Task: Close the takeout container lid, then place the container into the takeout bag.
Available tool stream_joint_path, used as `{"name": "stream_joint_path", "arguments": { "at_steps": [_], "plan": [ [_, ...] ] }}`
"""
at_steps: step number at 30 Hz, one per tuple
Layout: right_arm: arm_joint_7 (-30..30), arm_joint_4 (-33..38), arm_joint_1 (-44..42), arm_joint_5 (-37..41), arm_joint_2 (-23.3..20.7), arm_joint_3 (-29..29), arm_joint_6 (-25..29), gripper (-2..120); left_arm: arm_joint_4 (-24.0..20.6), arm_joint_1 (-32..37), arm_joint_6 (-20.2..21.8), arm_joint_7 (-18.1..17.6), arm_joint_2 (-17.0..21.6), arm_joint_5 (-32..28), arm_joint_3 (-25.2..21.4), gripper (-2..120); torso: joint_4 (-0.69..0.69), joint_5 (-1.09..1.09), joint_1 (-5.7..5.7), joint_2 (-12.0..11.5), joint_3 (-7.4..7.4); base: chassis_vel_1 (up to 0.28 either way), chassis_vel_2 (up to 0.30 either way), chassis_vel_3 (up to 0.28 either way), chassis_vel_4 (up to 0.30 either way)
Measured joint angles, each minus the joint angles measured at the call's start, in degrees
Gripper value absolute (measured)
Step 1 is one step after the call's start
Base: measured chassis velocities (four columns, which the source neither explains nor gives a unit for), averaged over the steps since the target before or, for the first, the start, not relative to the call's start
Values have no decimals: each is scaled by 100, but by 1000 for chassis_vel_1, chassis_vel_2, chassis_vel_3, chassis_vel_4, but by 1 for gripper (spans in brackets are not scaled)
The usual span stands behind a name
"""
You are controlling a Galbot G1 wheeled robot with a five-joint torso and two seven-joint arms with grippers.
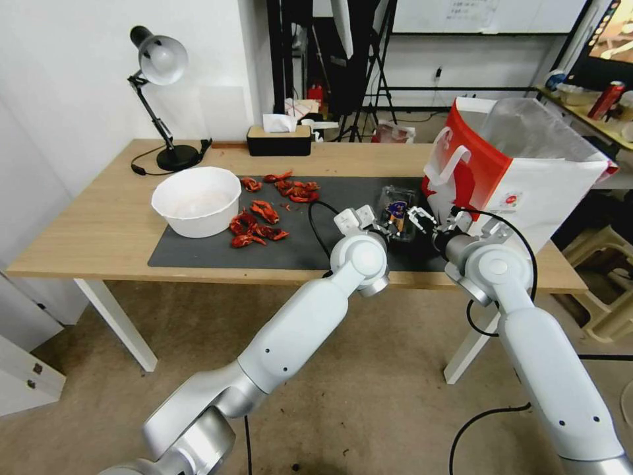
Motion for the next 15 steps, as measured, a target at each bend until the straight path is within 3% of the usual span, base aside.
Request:
{"name": "stream_joint_path", "arguments": {
  "at_steps": [15],
  "plan": [
    [158,-319,436,268,30,-189,-441,100,-41,9,-12,-7,0,0,-2,0,0,0,0,0,0,0,0,0,0]
  ]
}}
